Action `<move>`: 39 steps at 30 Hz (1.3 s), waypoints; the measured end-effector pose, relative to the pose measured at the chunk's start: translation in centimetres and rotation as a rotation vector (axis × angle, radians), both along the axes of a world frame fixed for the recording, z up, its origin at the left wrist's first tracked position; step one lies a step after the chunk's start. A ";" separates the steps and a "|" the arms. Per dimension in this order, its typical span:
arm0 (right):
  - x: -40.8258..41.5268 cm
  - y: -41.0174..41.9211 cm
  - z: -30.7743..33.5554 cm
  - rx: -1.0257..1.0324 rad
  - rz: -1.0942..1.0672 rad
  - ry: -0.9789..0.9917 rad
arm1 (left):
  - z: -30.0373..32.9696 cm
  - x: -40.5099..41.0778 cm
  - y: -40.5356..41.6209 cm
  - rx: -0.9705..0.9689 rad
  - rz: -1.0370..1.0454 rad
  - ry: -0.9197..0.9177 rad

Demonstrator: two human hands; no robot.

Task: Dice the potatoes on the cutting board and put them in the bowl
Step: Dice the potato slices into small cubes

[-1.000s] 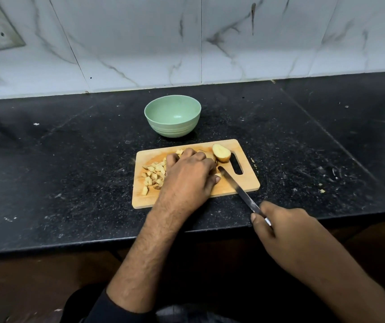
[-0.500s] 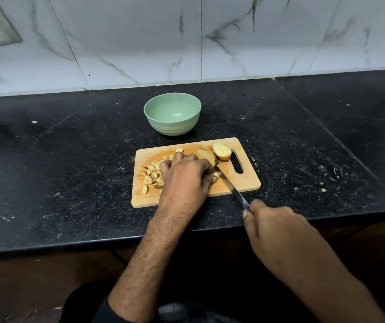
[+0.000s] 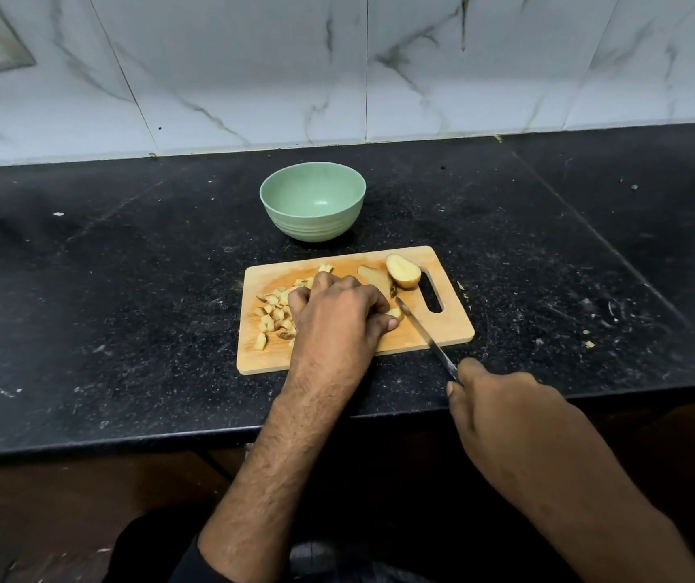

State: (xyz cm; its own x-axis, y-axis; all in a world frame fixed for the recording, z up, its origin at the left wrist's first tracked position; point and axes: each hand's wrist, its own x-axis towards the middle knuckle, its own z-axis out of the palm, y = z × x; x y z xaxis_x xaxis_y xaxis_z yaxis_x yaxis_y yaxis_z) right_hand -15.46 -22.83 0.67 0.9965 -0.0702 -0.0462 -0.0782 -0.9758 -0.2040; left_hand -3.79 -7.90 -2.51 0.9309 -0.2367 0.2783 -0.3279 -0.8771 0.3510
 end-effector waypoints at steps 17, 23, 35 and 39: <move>0.5 1.0 -0.1 -0.010 0.018 0.038 | -0.1 -0.3 -0.6 -0.001 0.024 -0.015; 1.6 0.9 -0.1 -0.049 0.028 0.098 | -0.2 -0.4 -0.5 -0.055 0.054 -0.014; -1.9 -0.6 1.0 0.036 0.009 0.126 | -0.5 -0.8 -0.3 -0.065 0.085 0.011; -1.3 -0.2 1.2 0.056 -0.009 0.038 | -0.3 -0.9 0.4 -0.027 0.097 0.018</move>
State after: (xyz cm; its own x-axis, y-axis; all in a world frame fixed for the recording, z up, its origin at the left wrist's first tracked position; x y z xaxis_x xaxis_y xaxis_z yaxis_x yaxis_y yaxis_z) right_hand -16.78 -22.99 1.88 0.9932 -0.0757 -0.0881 -0.0959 -0.9623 -0.2545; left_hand -4.71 -7.52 -2.77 0.9539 -0.1379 0.2666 -0.2355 -0.8945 0.3799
